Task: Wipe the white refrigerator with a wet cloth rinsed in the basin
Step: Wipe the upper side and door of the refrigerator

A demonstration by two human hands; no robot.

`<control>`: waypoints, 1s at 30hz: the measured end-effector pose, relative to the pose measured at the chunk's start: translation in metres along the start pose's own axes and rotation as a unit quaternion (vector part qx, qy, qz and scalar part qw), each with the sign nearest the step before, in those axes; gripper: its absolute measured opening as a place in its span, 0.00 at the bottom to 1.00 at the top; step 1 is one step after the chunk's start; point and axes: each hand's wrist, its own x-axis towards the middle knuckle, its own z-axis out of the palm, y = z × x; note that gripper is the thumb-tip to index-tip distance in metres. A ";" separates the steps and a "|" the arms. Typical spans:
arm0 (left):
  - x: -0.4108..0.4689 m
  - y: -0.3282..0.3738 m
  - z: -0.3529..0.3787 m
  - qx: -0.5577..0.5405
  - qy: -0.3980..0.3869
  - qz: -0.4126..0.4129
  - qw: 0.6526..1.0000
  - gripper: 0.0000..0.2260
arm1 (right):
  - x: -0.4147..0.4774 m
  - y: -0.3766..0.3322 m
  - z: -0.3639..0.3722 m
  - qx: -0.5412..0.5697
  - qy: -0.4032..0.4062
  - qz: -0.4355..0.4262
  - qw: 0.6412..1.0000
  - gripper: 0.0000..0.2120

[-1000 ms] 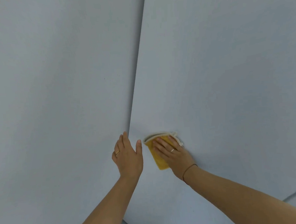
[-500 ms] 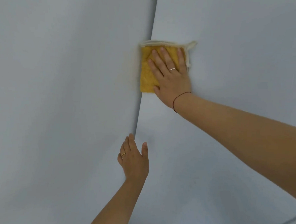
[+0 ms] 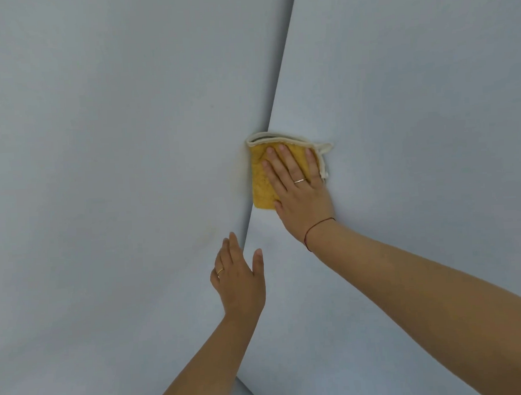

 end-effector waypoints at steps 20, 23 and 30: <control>-0.075 -0.080 0.104 -0.085 -0.061 -0.017 0.994 0.44 | -0.045 -0.016 0.021 -0.060 -0.010 -0.042 0.997 0.37; -0.091 -0.093 0.121 -0.092 -0.075 -0.012 0.993 0.40 | -0.045 -0.023 0.024 -0.067 -0.014 -0.034 0.997 0.38; -0.099 -0.123 0.167 -0.124 -0.089 0.020 0.988 0.46 | -0.050 -0.041 0.034 -0.066 -0.004 -0.001 0.998 0.36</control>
